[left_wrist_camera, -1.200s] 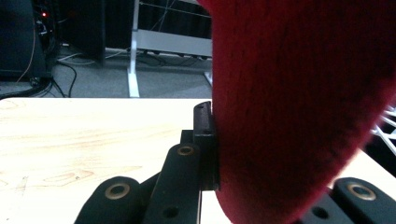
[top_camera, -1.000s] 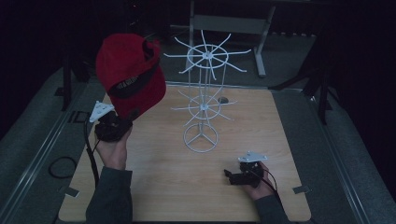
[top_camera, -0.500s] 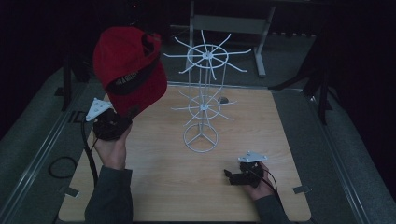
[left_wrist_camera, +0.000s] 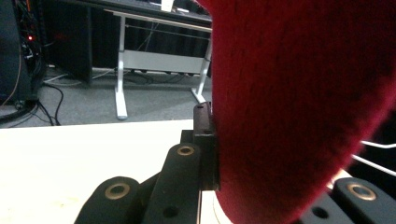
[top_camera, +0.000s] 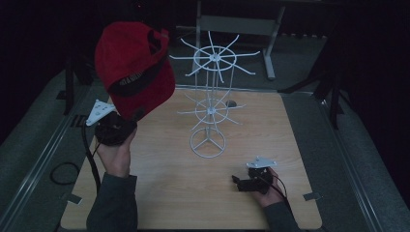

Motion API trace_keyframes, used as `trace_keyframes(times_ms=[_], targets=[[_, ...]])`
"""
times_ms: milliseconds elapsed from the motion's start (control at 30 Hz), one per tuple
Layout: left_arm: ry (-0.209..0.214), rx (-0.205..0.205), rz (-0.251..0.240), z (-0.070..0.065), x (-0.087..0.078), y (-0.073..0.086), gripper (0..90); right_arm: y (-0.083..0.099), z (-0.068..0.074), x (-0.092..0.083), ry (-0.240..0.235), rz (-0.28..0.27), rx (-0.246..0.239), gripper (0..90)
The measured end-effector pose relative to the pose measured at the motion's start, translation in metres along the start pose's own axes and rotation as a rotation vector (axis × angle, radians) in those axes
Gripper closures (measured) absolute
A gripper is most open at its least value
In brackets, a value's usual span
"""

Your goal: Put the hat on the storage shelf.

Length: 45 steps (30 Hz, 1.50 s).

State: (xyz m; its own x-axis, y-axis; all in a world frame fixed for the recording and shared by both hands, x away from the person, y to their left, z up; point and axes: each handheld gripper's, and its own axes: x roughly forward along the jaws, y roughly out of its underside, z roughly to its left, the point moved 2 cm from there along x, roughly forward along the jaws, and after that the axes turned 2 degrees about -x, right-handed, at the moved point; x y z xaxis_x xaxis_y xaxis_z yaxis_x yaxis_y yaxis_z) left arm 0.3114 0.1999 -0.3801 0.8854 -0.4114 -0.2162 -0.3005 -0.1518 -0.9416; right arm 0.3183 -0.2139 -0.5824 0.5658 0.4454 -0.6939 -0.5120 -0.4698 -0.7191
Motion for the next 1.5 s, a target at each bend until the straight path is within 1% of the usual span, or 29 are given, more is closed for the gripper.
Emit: trace_keyframes(times_ms=[200, 467, 867, 1167, 1500], targets=[[0.006, 0.006, -0.006, -0.003, -0.002, -0.002, 85.8, 0.000, 0.000, 0.000, 0.000, -0.001, 0.000, 12.9], [0.009, 0.004, -0.009, -0.004, -0.005, -0.003, 85.8, 0.000, 0.000, 0.000, 0.000, 0.000, 0.000, 12.9], [0.014, 0.025, -0.007, -0.009, -0.007, -0.004, 85.8, 0.000, 0.000, 0.000, -0.001, 0.001, 0.000, 12.9], [0.026, 0.029, -0.010, -0.014, -0.009, -0.004, 85.8, 0.000, 0.000, 0.000, -0.001, 0.001, 0.001, 12.9], [0.026, 0.050, -0.007, -0.019, -0.010, -0.002, 85.8, 0.000, 0.000, 0.000, -0.001, 0.002, 0.000, 12.9]])
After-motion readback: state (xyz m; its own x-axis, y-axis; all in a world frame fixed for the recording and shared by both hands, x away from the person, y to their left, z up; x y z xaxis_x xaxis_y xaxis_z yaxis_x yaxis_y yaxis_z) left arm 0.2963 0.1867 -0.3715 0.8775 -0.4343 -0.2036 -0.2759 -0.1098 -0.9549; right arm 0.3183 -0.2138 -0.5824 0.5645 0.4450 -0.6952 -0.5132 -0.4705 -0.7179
